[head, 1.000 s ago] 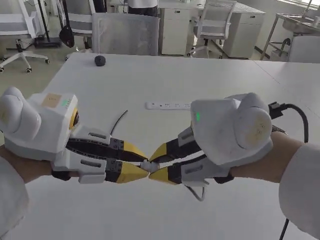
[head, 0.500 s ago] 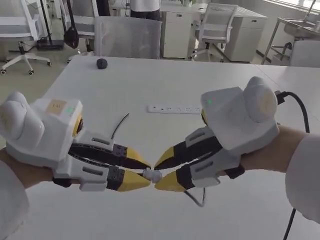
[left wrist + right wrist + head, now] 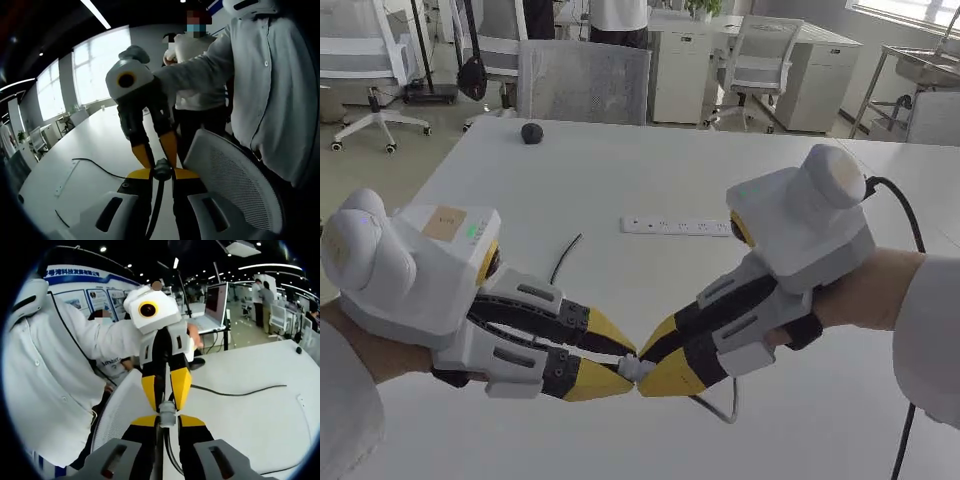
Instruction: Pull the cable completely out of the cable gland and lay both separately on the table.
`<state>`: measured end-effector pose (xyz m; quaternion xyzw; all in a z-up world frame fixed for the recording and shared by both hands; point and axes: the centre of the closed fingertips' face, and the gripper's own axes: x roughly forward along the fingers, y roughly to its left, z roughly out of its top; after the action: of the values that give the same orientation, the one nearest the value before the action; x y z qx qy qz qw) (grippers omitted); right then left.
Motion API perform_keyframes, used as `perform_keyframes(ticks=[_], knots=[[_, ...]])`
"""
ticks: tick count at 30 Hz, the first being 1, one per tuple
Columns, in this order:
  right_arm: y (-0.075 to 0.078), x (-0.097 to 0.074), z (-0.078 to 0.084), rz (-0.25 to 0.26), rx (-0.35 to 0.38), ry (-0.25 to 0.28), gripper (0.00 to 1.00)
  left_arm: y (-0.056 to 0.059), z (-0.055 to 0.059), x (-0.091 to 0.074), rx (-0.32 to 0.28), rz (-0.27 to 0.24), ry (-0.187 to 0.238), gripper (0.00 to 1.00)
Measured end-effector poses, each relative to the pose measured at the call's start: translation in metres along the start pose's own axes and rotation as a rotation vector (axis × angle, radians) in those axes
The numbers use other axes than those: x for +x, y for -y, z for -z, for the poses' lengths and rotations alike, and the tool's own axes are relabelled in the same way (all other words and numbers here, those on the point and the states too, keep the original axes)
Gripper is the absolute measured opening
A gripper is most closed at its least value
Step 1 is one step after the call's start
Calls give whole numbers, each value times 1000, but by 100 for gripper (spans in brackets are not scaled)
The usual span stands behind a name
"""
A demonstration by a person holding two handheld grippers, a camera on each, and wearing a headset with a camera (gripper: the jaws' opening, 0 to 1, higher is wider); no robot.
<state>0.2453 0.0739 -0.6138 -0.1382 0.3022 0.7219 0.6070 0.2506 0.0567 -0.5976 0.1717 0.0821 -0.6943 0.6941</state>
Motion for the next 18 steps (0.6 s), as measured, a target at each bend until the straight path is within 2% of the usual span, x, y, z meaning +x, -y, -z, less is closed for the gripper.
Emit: perform_keyframes(ticks=[1, 8, 14, 16, 18], knots=[[-3, 1, 0, -13, 11, -2, 10, 0, 0, 0, 3, 0, -3, 14], [-4, 2, 1, 12, -7, -13, 9, -1, 2, 0, 0, -2, -9, 14], [3, 4, 2, 102, -105, -30, 8, -6, 7, -1, -28, -21, -4, 14], [7, 5, 1, 154, -159, -34, 8, -8, 9, -2, -46, -29, 5, 14], [8, 5, 1, 177, -189, -33, 8, -10, 10, -3, -67, -35, 15, 14]])
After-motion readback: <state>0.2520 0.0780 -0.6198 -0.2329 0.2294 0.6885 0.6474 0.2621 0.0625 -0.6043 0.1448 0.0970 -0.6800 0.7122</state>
